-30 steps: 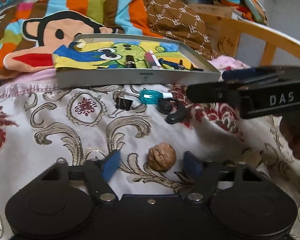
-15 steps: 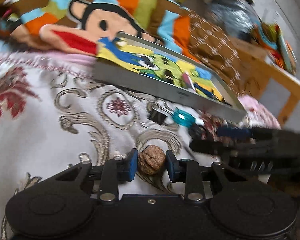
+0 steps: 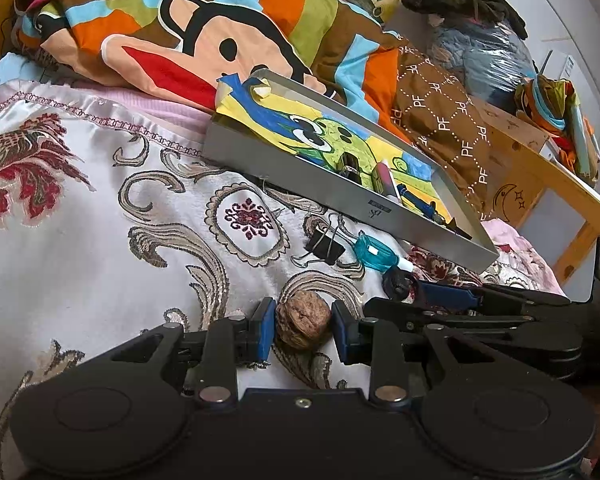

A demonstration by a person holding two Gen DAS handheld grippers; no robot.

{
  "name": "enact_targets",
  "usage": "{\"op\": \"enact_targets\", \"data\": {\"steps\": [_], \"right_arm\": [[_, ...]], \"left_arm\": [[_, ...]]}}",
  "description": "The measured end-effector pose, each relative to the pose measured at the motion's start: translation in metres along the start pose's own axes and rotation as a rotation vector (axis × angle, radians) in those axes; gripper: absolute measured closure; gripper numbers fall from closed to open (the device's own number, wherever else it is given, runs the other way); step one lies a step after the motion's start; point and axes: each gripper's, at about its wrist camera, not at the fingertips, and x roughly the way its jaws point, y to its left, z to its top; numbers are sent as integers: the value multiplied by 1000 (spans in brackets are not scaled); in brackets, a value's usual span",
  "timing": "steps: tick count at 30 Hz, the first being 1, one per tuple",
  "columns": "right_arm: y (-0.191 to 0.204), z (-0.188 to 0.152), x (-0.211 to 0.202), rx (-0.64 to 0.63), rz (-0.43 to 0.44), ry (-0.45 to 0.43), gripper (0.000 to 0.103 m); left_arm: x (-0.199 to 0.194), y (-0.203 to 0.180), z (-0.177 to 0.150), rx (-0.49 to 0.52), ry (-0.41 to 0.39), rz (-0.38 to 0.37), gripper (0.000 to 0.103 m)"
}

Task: Organize rigid objects
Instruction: 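Grasp the black earpiece with the right tool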

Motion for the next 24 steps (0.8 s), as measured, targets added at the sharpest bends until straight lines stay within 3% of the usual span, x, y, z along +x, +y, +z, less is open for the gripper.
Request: {"op": "enact_targets", "data": {"steps": [24], "right_arm": [[10, 2, -29, -56, -21, -43, 56]], "left_arm": [[-3, -4, -2, 22, -13, 26, 71]]}}
